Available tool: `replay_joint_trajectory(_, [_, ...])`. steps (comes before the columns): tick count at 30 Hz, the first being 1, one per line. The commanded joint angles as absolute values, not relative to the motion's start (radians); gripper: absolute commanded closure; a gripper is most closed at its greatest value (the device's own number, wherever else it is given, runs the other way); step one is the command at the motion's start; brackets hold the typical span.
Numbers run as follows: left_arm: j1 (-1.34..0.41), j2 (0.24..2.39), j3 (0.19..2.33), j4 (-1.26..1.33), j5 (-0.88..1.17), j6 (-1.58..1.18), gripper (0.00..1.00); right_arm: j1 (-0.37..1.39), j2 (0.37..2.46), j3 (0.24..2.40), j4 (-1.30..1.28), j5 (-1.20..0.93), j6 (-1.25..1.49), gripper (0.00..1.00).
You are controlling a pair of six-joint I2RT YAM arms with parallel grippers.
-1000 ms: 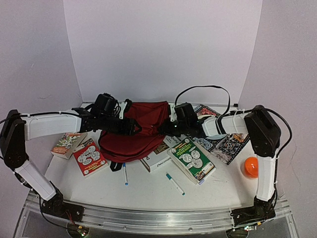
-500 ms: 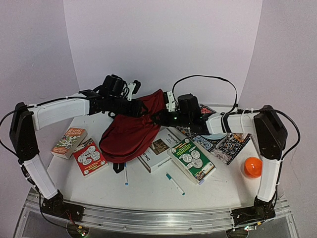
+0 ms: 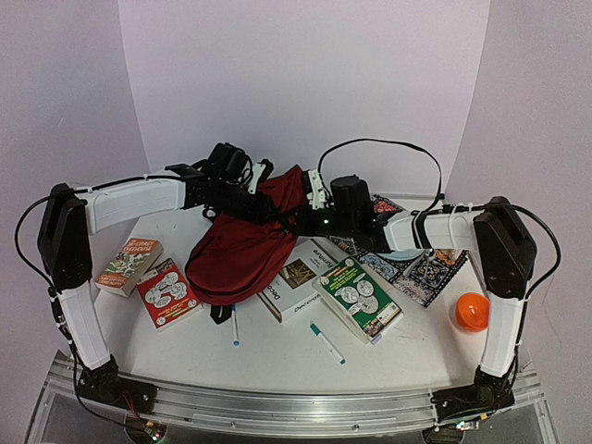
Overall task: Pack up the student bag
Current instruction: Pick up the lower front pocket of the student bag.
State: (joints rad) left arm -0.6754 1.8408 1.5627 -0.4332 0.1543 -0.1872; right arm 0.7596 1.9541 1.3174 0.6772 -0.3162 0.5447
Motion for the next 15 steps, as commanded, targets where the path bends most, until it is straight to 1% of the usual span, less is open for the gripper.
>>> replay_joint_trajectory(1, [-0.680,1.872,1.647,-0.460,0.152,-0.154,0.59,0.783,1.895,1.381,0.765,-0.382,0.509,1.00])
replay_joint_trajectory(5, [-0.680,1.904,1.680,-0.478,0.141,-0.147,0.66,0.787,1.891,1.384,0.761,-0.384,0.504,1.00])
replay_joint_trajectory(7, [-0.680,1.913,1.688,-0.487,0.130,-0.147,0.72,0.787,1.886,1.381,0.760,-0.382,0.503,1.00])
replay_joint_trajectory(9, [-0.678,1.910,1.689,-0.492,0.106,-0.152,0.81,0.787,1.881,1.377,0.759,-0.376,0.503,1.00])
replay_joint_trajectory(15, [-0.672,1.820,1.660,-0.497,0.015,-0.190,0.94,0.788,1.861,1.356,0.754,-0.358,0.505,1.00])
